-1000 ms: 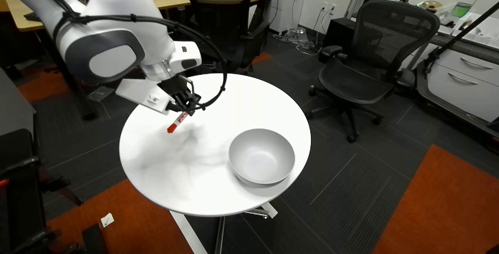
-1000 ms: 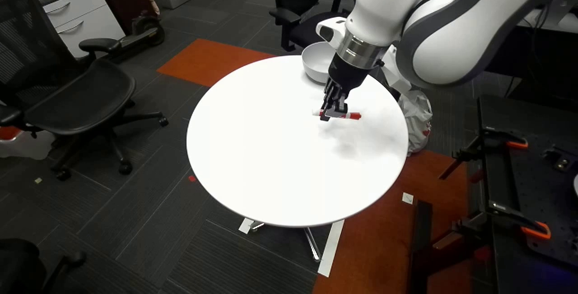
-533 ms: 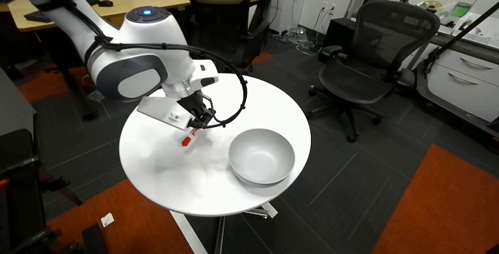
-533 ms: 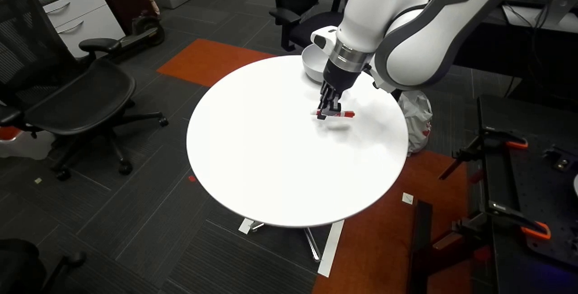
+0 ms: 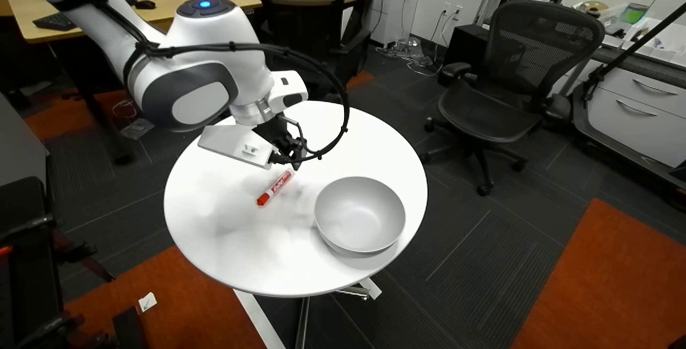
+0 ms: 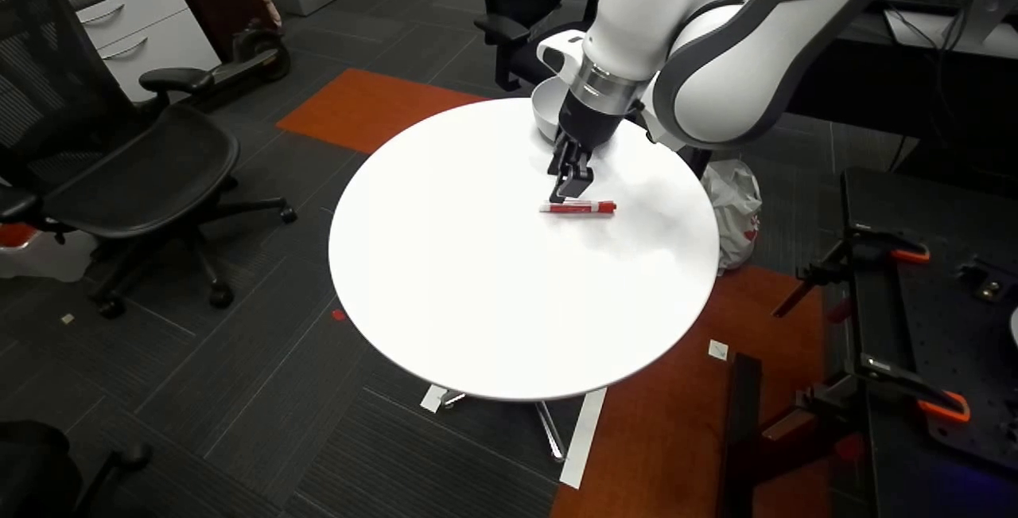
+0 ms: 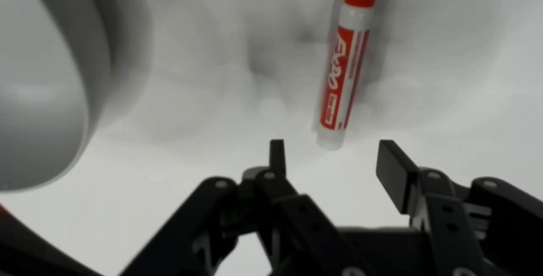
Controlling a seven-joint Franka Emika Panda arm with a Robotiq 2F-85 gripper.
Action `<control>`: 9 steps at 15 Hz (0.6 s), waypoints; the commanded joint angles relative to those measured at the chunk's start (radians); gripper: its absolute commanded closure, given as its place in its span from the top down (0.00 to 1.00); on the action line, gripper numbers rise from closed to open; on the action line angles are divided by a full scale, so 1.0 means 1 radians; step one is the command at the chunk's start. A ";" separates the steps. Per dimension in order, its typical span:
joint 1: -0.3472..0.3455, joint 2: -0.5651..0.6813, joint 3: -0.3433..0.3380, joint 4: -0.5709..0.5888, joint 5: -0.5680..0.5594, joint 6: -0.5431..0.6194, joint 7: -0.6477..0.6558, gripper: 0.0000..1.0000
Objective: Put the marker on the table
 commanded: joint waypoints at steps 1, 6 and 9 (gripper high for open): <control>0.078 -0.154 -0.079 -0.092 -0.047 0.024 0.052 0.90; 0.120 -0.292 -0.110 -0.158 -0.074 0.016 0.043 1.00; 0.122 -0.325 -0.099 -0.172 -0.053 0.003 0.036 1.00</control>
